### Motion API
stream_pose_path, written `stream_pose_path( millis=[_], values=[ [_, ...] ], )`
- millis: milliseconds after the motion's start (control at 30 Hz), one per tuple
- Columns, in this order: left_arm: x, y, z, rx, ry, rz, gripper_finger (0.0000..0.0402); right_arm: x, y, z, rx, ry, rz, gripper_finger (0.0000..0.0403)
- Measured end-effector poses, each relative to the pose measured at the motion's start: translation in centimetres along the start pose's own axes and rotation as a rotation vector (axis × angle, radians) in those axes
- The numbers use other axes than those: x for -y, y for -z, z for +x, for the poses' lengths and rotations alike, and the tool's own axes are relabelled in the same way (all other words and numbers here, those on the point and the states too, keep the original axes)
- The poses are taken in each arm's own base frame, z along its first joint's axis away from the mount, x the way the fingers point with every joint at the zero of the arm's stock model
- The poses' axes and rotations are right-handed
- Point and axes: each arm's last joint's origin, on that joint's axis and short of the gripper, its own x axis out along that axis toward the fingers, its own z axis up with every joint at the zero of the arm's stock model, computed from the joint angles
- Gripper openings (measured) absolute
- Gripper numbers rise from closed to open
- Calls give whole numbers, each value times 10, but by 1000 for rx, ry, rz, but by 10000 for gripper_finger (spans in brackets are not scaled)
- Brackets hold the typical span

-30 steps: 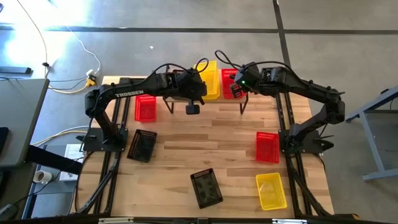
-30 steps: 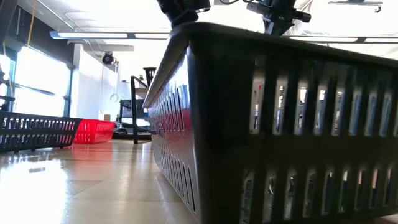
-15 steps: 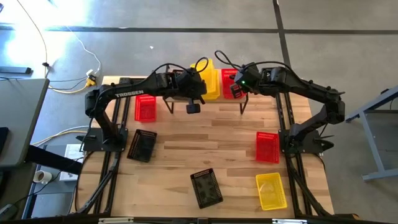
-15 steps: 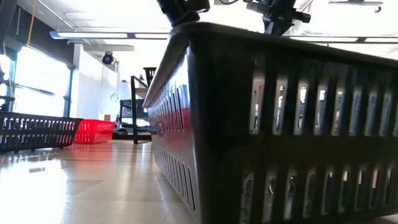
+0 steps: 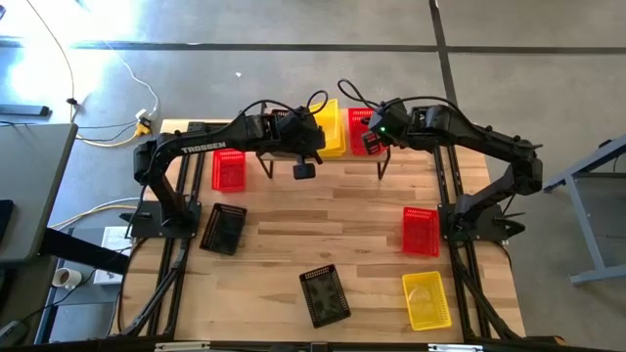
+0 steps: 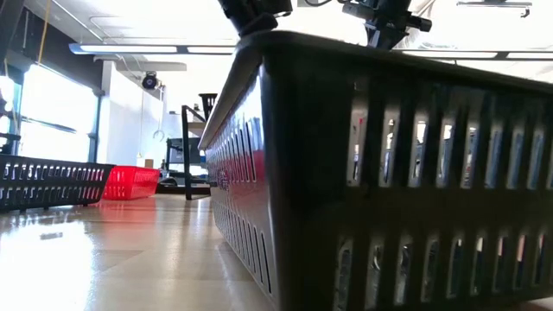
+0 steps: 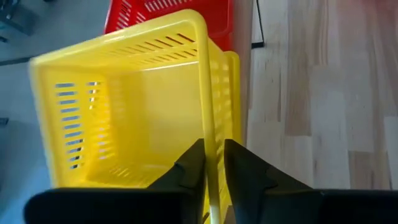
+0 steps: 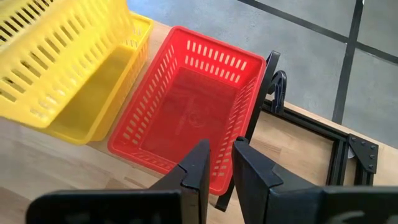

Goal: Stack baskets on shelf by color
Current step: Stack the left yellow bin on top of the yellow bin on the shelf, then stack the bottom black bin on top of the black bin on the shelf

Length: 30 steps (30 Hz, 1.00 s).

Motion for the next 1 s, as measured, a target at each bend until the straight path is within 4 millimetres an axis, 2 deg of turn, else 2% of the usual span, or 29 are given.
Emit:
stream_pose_path(
  millis=[333,600,867,1000],
  values=[
    [-2,-4,0,38,-18,-10,91,0,0,0,0,0,0,55],
    [-4,-4,-4,41,-44,-11,106,0,0,0,-2,-2,0,55],
    [-23,-17,-50,74,-71,-29,102,-4,3,-1,-106,-132,-42,55],
    [-29,-16,-76,93,-73,-40,102,-10,9,-5,-160,-220,-96,55]
  ],
)
